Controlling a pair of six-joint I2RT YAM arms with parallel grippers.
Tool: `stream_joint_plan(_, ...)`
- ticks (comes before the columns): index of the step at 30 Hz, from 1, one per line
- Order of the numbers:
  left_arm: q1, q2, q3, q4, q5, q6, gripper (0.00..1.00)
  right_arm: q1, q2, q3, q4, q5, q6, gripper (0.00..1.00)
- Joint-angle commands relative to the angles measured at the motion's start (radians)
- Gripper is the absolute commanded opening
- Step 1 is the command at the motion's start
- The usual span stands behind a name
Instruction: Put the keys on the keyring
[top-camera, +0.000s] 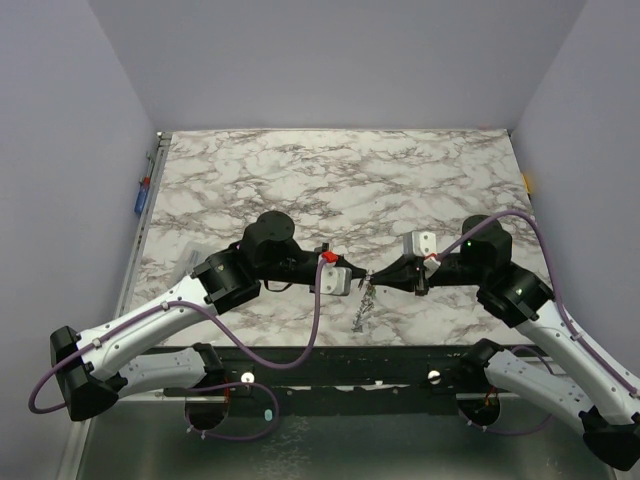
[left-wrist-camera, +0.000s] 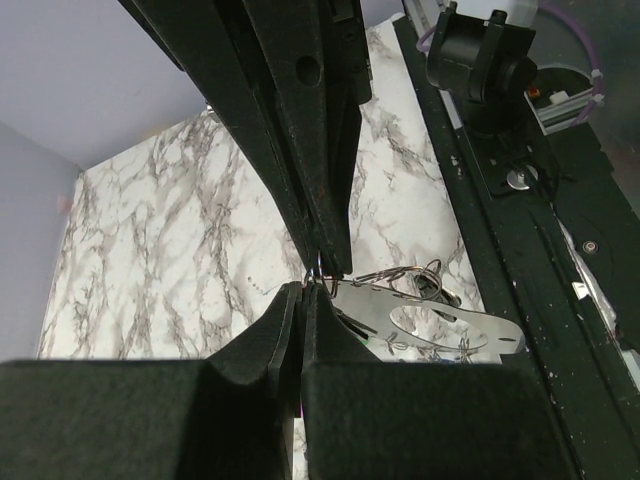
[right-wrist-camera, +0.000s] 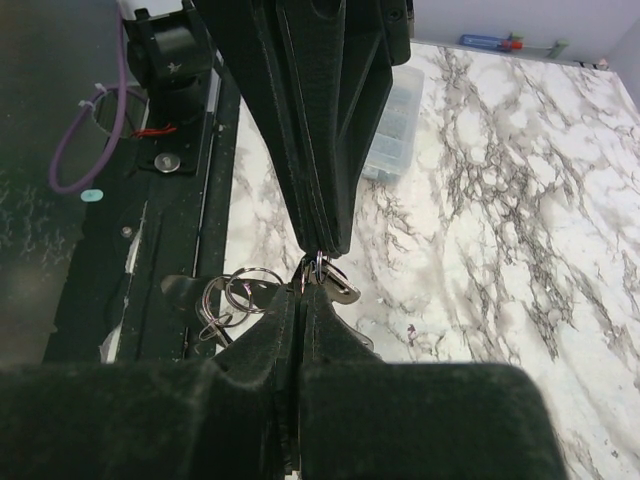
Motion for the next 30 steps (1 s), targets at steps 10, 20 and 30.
stream_joint_plan(10, -0.018, 0.000, 0.008, 0.017, 0.029, 0.006, 0.00, 0.001, 0.012, -0.006, 0.035, -0.041, 0.021, 0.01)
stream_joint_plan(20, -0.027, 0.008, 0.013, 0.016, 0.025, 0.015, 0.00, 0.000, 0.015, -0.008, 0.039, -0.043, 0.021, 0.01)
stream_joint_plan(30, -0.030, -0.008, -0.002, 0.016, 0.022, 0.004, 0.00, 0.001, 0.001, -0.005, 0.033, -0.014, 0.014, 0.01)
